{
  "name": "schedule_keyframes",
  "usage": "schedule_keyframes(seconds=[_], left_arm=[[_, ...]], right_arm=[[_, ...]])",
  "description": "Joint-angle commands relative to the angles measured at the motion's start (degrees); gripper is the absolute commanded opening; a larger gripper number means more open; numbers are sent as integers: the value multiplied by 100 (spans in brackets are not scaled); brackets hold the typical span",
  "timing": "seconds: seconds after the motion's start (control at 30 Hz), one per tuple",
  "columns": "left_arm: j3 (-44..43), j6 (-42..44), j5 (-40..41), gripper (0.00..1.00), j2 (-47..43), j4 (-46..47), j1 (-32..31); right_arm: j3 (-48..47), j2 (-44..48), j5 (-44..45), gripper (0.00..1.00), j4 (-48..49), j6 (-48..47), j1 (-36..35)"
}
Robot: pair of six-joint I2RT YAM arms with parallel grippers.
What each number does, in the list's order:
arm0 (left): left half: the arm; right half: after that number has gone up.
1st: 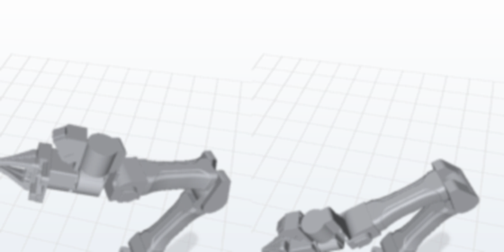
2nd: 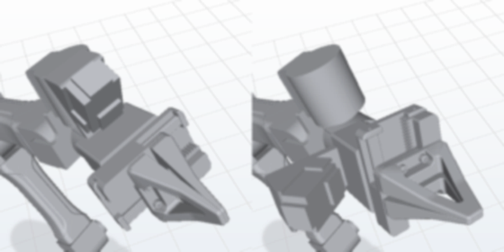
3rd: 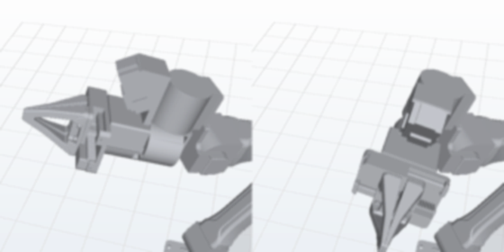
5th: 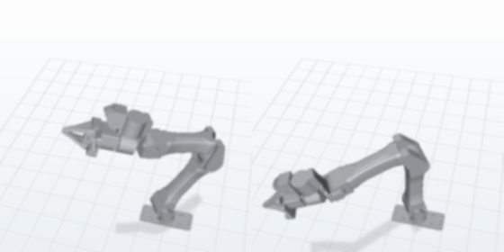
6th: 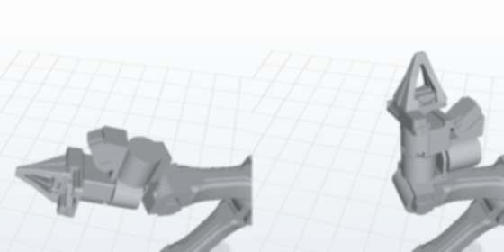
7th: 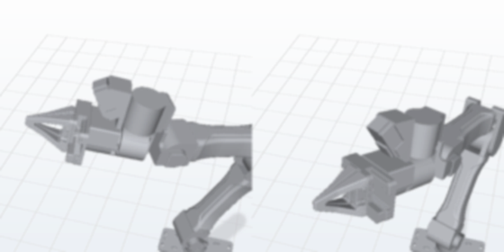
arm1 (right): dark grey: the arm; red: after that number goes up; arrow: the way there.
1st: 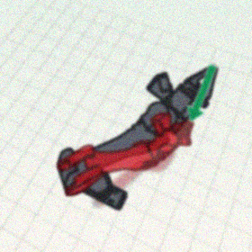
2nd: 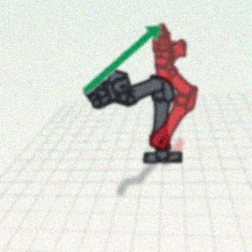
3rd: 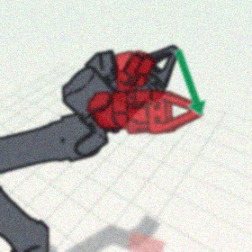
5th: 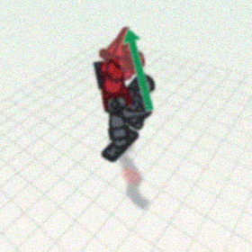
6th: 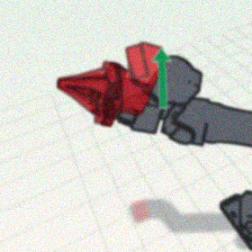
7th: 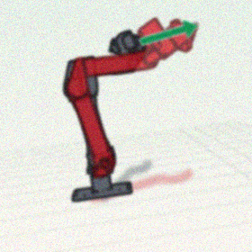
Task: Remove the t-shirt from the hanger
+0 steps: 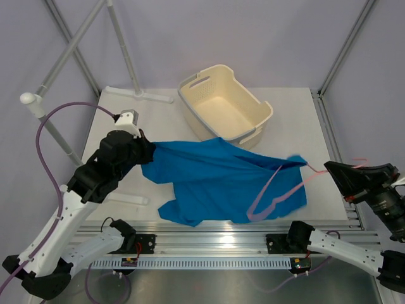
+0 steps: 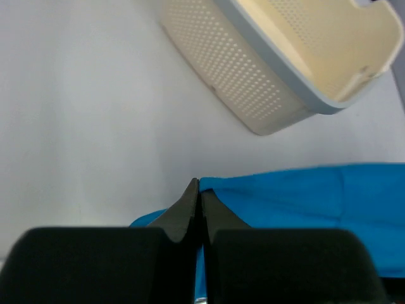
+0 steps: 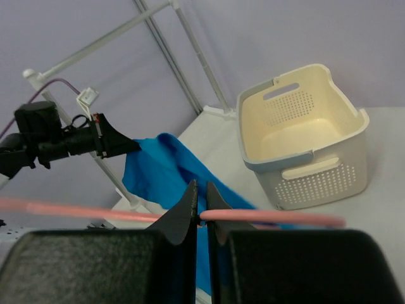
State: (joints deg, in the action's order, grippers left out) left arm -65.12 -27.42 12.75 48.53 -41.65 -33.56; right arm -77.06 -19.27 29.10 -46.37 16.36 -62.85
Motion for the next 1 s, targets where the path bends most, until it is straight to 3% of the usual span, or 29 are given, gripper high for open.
schedule_keyframes(seconds=[0.0,0.13,0.27,0.37,0.6,0.97], left_arm=[[-150,167,1221,0,16,-247,148],[-185,202,677,0,-19,-134,157],[-132,316,-376,0,-46,191,157],[-132,369,-616,0,112,219,157],[131,378,-292,0,288,298,157],[219,44,1299,0,411,210,157]], right_arm=[[-152,476,289,0,111,-107,27],[50,705,289,0,207,-124,18],[164,574,263,0,330,-133,27],[156,372,105,0,611,-142,27],[-195,-200,-414,0,823,34,27],[-248,-235,-265,0,603,-10,27]])
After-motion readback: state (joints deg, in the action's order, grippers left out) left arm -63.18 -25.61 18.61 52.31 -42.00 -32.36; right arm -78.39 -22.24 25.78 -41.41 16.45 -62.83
